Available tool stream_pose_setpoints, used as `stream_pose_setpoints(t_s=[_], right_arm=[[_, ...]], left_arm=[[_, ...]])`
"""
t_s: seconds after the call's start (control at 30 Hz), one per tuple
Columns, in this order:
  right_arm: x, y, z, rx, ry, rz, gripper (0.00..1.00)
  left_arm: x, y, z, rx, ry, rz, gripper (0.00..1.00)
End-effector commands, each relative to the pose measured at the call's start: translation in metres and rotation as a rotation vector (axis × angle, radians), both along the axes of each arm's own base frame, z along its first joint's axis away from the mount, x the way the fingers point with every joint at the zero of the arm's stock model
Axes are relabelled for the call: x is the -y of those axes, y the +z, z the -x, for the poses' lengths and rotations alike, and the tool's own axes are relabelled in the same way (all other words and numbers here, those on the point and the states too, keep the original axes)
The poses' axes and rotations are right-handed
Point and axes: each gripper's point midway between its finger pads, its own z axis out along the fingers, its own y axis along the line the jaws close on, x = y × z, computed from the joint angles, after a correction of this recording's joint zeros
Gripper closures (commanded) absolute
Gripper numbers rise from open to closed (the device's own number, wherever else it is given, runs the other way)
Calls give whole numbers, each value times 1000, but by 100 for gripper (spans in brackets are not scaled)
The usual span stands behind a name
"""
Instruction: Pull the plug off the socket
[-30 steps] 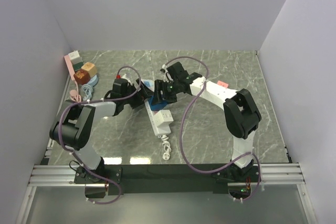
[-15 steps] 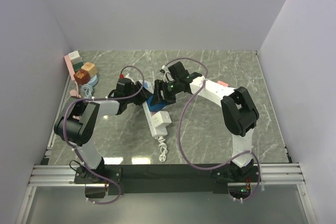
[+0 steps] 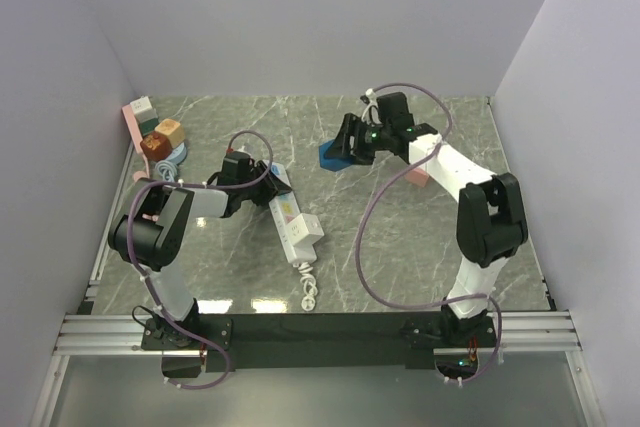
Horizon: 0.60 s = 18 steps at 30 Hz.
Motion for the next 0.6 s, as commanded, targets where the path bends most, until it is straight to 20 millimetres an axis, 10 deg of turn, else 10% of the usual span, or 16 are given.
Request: stream_pose_setpoints(t_s=[0.0, 0.2, 0.57], right_arm=[[4, 24, -7, 95, -116, 37, 100], [118, -9, -55, -1, -527, 475, 100], [178, -66, -85, -167, -669, 786, 100]], left_arm=[[-5, -4, -2, 36, -33, -71, 99], [-1, 7, -8, 53, -34, -45, 99], [2, 33, -18, 84, -16, -19, 99]])
